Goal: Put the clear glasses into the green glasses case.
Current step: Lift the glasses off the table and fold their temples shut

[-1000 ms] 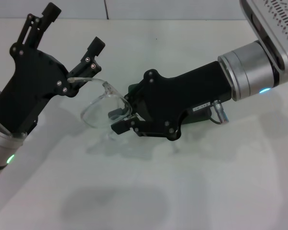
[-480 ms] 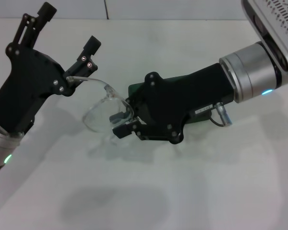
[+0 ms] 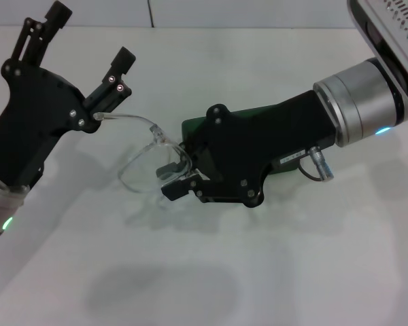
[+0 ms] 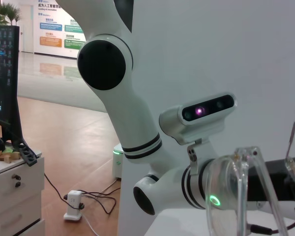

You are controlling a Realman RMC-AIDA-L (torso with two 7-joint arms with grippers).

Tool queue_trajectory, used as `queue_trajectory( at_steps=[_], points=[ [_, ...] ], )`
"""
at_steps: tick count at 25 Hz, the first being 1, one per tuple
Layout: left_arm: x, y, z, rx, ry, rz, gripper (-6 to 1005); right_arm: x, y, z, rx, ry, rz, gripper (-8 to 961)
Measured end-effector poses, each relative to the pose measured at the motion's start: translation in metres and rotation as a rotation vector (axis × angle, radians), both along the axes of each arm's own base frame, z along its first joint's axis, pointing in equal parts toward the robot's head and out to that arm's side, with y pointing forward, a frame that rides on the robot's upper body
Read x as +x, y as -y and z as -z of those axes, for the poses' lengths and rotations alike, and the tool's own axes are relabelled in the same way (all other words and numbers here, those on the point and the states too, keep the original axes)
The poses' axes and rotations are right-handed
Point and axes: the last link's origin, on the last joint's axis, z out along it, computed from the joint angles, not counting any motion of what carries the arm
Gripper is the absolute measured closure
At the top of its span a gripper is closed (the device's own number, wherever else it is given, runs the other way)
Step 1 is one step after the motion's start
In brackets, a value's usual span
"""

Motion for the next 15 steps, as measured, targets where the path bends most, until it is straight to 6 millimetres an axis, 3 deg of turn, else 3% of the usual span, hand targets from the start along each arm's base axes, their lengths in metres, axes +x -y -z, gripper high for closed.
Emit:
queue_trajectory(
  at_steps=[15],
  points=[
    [0.0046,0.0003,0.0039,-0.021,-0.006,0.026,105,-0.0052,0.0000,0.0079,0.010,0.007,-0.007,817]
  ],
)
